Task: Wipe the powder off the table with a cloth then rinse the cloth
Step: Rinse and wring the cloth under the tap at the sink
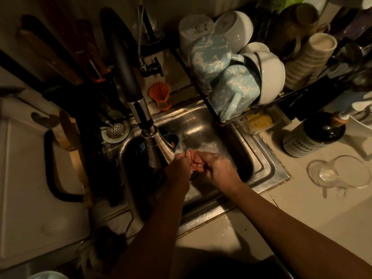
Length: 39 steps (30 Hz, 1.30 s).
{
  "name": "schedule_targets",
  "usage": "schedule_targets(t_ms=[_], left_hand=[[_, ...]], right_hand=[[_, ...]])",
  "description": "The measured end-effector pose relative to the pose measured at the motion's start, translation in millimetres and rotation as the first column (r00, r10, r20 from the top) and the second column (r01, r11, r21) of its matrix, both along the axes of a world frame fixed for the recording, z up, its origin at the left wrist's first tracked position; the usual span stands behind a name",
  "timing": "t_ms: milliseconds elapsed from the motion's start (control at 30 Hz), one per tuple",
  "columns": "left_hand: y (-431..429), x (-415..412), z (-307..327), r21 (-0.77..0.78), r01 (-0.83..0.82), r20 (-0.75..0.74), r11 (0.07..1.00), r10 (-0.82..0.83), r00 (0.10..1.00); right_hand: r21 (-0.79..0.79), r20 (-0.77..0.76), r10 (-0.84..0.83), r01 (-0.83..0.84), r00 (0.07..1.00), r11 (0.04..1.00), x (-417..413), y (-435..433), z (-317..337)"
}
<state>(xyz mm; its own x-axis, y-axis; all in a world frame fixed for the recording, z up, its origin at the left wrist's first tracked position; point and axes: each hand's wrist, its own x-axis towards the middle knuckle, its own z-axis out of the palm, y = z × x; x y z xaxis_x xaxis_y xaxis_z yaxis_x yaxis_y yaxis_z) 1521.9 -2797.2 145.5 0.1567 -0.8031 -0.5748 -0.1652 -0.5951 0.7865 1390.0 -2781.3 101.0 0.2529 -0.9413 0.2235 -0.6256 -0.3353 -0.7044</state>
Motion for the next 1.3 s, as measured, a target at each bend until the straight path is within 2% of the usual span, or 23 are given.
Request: schedule_targets(t_ms=[33, 67, 100, 133, 167, 200, 233, 300, 400, 467, 533, 600, 667, 800, 867, 933, 1067, 1167, 1233, 1300], left_hand=[[0, 0, 3, -0.042, 0.012, 0.027, 0.999, -0.011, 1.000], [-1, 1, 3, -0.106, -0.006, 0.036, 0.994, 0.010, 0.999], [-2, 3, 0, -0.163, -0.029, 0.019, 0.986, 0.033, 0.999], [-2, 6, -5, -0.196, -0.037, -0.015, 0.980, 0.035, 0.999], [0, 9, -6, -0.228, -0.016, -0.047, 0.973, 0.006, 0.999], [2, 12, -6, -0.258, 0.021, -0.066, 0.966, -0.040, 0.997], [5, 15, -8, -0.277, 0.079, -0.074, 0.958, -0.103, 0.992], [6, 18, -7, -0.268, 0.198, 0.014, 0.943, -0.201, 0.979], [1, 22, -8, -0.237, 0.254, 0.042, 0.938, -0.252, 0.967], [1, 25, -7, -0.209, 0.309, 0.083, 0.928, -0.298, 0.951], [3, 26, -10, -0.235, 0.306, 0.106, 0.923, -0.288, 0.952], [4, 21, -12, -0.228, 0.196, 0.072, 0.954, -0.184, 0.980], [4, 13, -13, -0.218, 0.065, 0.030, 0.974, -0.060, 0.998], [1, 0, -24, -0.170, -0.164, -0.040, 0.972, 0.160, 0.986], [-2, -2, -29, -0.092, -0.168, -0.098, 0.981, 0.159, 0.982], [-5, -4, -28, -0.064, -0.113, -0.101, 0.991, 0.106, 0.989], [-6, -1, -39, -0.049, -0.072, -0.113, 0.996, 0.066, 0.991], [-2, 7, -47, -0.017, -0.194, -0.162, 0.981, 0.189, 0.969], [4, 9, -40, -0.088, -0.304, -0.188, 0.949, 0.284, 0.940], [11, 13, -36, -0.215, -0.283, -0.198, 0.935, 0.242, 0.950]], right_hand=[[0.122, 0.133, -0.049, 0.033, 0.990, 0.992, 1, 0, 0], [0.301, 0.311, -0.132, 0.035, 0.941, 0.953, 2, 0, 0], [0.485, 0.492, -0.253, -0.021, 0.833, 0.874, 2, -1, 4], [0.631, 0.602, -0.399, -0.105, 0.692, 0.769, -1, -2, 9], [0.735, 0.624, -0.531, -0.200, 0.573, 0.648, -3, -3, 14], [0.778, 0.620, -0.605, -0.290, 0.500, 0.557, -7, -4, 18], [0.782, 0.623, -0.628, -0.357, 0.466, 0.510, -10, -4, 21], [0.757, 0.652, -0.587, -0.454, 0.480, 0.470, -11, -4, 28], [0.778, 0.628, -0.460, -0.486, 0.628, 0.399, -14, -6, 27], [0.810, 0.567, -0.396, -0.400, 0.722, 0.429, -15, -8, 23], [0.789, 0.474, -0.314, -0.238, 0.823, 0.566, -10, -9, 22], [0.635, 0.344, -0.251, -0.027, 0.905, 0.772, -2, -9, 22], [0.404, 0.199, -0.242, 0.145, 0.950, 0.903, 7, -7, 18], [0.113, 0.092, -0.210, 0.199, 0.973, 0.973, 13, -1, 8], [-0.007, 0.047, -0.164, 0.164, 0.985, 0.986, 12, 1, 6], [-0.060, 0.017, -0.108, 0.109, 0.994, 0.992, 11, 1, 3], [-0.037, -0.023, -0.043, 0.042, 0.999, 0.998, 7, -2, -3], [-0.007, 0.015, -0.043, 0.043, 0.999, 0.999, 7, 3, 0], [0.175, 0.229, -0.142, 0.103, 0.963, 0.979, 12, 8, 1], [0.482, 0.518, -0.351, 0.072, 0.780, 0.873, 16, 8, 3]])
